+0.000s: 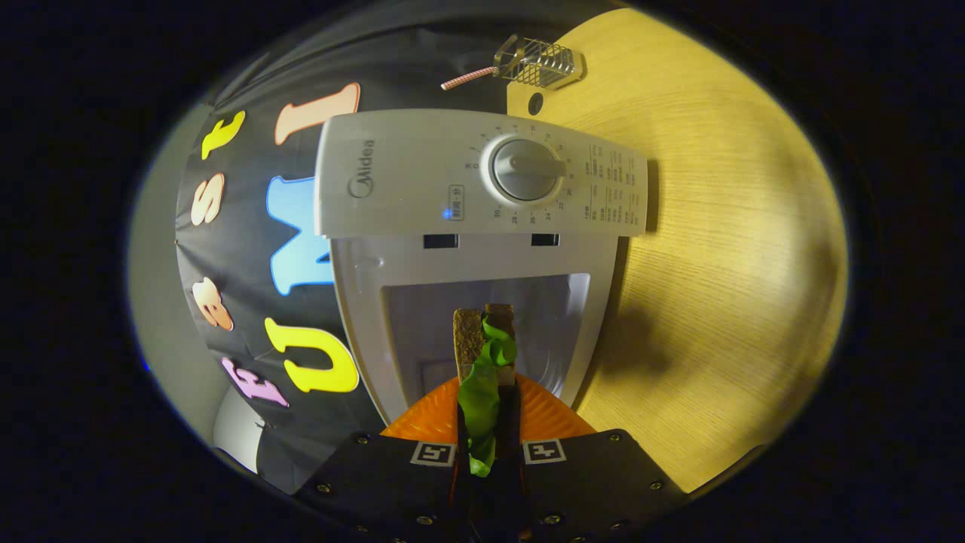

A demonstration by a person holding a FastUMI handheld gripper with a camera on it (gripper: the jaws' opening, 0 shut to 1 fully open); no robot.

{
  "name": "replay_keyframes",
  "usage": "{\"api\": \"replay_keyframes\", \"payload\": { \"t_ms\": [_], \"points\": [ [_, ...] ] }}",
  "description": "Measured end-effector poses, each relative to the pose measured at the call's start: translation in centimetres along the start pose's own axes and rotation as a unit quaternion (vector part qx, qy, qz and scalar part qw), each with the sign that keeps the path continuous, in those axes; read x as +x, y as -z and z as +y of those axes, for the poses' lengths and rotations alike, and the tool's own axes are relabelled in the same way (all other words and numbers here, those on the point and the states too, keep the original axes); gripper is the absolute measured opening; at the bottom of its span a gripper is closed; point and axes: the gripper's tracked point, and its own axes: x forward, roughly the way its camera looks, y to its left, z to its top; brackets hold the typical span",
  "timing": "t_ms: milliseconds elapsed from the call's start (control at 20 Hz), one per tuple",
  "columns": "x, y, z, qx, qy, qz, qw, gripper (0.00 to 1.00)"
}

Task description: Open the microwave, put the food inside, and close the microwave door.

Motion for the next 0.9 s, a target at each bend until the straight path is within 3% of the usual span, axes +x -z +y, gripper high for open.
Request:
{"api": "replay_keyframes", "payload": {
  "t_ms": [200,400,700,900],
  "points": [
    [4.8,0.5,-1.1,-0.004,0.010,-0.040,0.999,0.18],
    [8.3,-0.3,-2.5,0.038,0.016,-0.112,0.993,0.19],
    [11.8,0.2,-2.5,0.010,0.031,-0.136,0.990,0.19],
    [12.3,1.2,-2.8,0.020,0.046,-0.086,0.995,0.46]
  ]
}}
